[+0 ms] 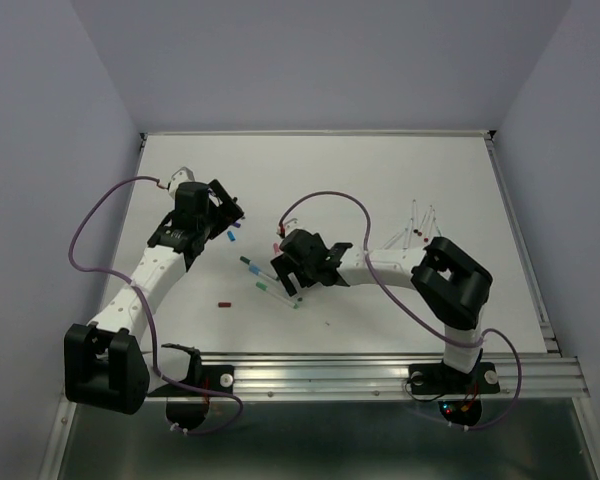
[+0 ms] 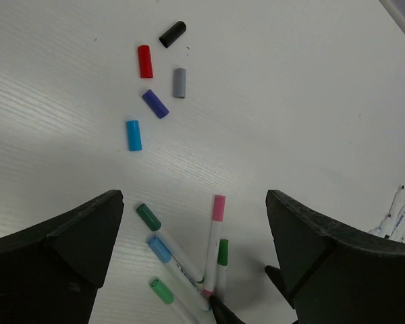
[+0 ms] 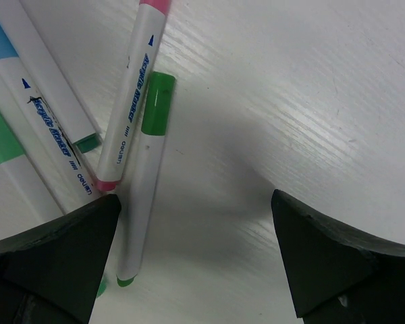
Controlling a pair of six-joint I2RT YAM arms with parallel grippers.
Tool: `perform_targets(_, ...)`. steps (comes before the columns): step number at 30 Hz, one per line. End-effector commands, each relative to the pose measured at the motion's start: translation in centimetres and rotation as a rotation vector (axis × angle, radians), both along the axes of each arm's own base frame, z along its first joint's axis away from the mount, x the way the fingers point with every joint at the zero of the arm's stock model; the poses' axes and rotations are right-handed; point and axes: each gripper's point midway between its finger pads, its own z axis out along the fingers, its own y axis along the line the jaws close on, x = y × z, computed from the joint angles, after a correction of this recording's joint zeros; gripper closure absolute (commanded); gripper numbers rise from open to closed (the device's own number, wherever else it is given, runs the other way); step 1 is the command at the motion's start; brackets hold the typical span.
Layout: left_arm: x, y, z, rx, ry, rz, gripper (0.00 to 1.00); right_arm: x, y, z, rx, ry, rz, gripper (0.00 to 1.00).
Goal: Open the pen caps
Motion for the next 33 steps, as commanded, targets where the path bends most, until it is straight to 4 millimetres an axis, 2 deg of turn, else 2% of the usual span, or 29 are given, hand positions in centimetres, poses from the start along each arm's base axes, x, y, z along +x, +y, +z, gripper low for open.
perform_targets(1, 0.0, 0.1, 0.9, 0.010, -0.033, -0.008, 0.01, 0.7, 0.8, 0.0, -0.016, -0.029, -0.024, 0.00)
perform_targets(2, 0.1, 0.1, 0.9, 0.011, -0.033, -0.008, 0.01, 0.7, 0.8, -0.5, -0.025, -0.023, -0.021, 0.01)
perform_targets(4, 0.1, 0.1, 0.9, 0.012, -0.032, -0.011, 0.01, 0.8, 1.1, -0.9, -0.025, -0.016, -0.021, 0.10)
perform_targets(5, 0.1, 0.1, 0.9, 0.013, -0.032, -0.009, 0.01, 0.8, 1.2, -0.9, -0.023, -0.012, -0.020, 0.26)
perform_targets(6, 0.2, 0.1, 0.9, 0.014, -0.032, -0.010, 0.01, 0.7, 1.3, -1.1, -0.023, -0.007, -0.022, 0.26)
perform_targets(7, 0.2, 0.1, 0.8, 0.014, -0.030, -0.008, 0.01, 0.7, 1.3, -1.2, -0.021, -0.003, -0.022, 0.42)
perform_targets(8, 0.2, 0.2, 0.8, 0.016, -0.031, -0.008, 0.01, 0.5, 1.4, -1.4, -0.015, 0.011, -0.021, 0.49)
perform_targets(9, 0.2, 0.2, 0.9, 0.016, -0.032, -0.008, 0.01, 0.4, 1.4, -1.5, -0.014, 0.015, -0.025, 0.61)
perform_targets(13, 0.3, 0.2, 0.9, 0.019, -0.031, -0.010, 0.01, -0.3, 0.8, -2.5, -0.027, 0.049, -0.036, 0.78)
perform_targets(14, 0.3, 0.1, 0.9, 0.019, -0.031, -0.010, 0.01, -0.5, 0.8, -2.6, -0.024, 0.058, -0.042, 0.80)
perform_targets(15, 0.3, 0.1, 0.9, 0.017, -0.032, -0.014, 0.01, -0.6, 0.6, -2.7, -0.024, 0.060, -0.048, 0.88)
perform_targets(18, 0.4, -0.3, 1.0, 0.010, -0.040, -0.035, 0.01, -0.7, 0.0, -2.7, -0.030, 0.053, -0.064, 0.98)
perform_targets(21, 0.5, -1.8, 1.6, -0.028, -0.077, -0.118, 0.01, 0.3, -0.1, -1.0, -0.020, -0.011, -0.081, 0.99)
perform_targets(22, 0.1, -3.4, 1.9, -0.069, -0.086, -0.207, 0.01, 0.9, -0.3, -0.4, -0.009, -0.026, -0.092, 0.99)
perform_targets(23, -0.3, -4.1, 1.7, -0.090, -0.089, -0.246, 0.01, 1.2, -0.1, 1.1, 0.022, -0.053, -0.096, 0.99)
perform_targets(24, -0.2, -4.8, 2.6, -0.114, -0.133, -0.280, 0.01, 1.9, -0.2, 2.1, 0.044, -0.074, -0.104, 0.99)
perform_targets(25, -0.9, -6.1, 2.7, -0.149, -0.144, -0.349, 0.01, 2.7, -0.2, 4.3, 0.105, -0.110, -0.118, 0.99)
perform_targets(27, -1.1, -7.1, 3.6, -0.177, -0.185, -0.395, 0.01, 3.5, 0.2, 7.2, 0.202, -0.151, -0.115, 0.99)
perform_targets(29, -1.6, -7.8, 3.9, -0.205, -0.196, -0.426, 0.01, 2.9, 0.2, 8.8, 0.290, -0.148, -0.080, 0.99)
perform_targets(30, -1.7, -8.2, 4.5, -0.217, -0.219, -0.440, 0.01, 3.0, 0.1, 11.6, 0.366, -0.179, -0.067, 0.99)
perform_targets(32, -2.4, -9.3, 4.9, -0.263, -0.232, -0.486, 0.01, 2.3, 0.6, 13.5, 0.469, -0.190, -0.017, 0.99)
perform_targets(33, -2.8, -10.5, 6.1, -0.304, -0.277, -0.551, 0.01, 1.9, 0.8, 15.8, 0.528, -0.216, 0.005, 0.97)
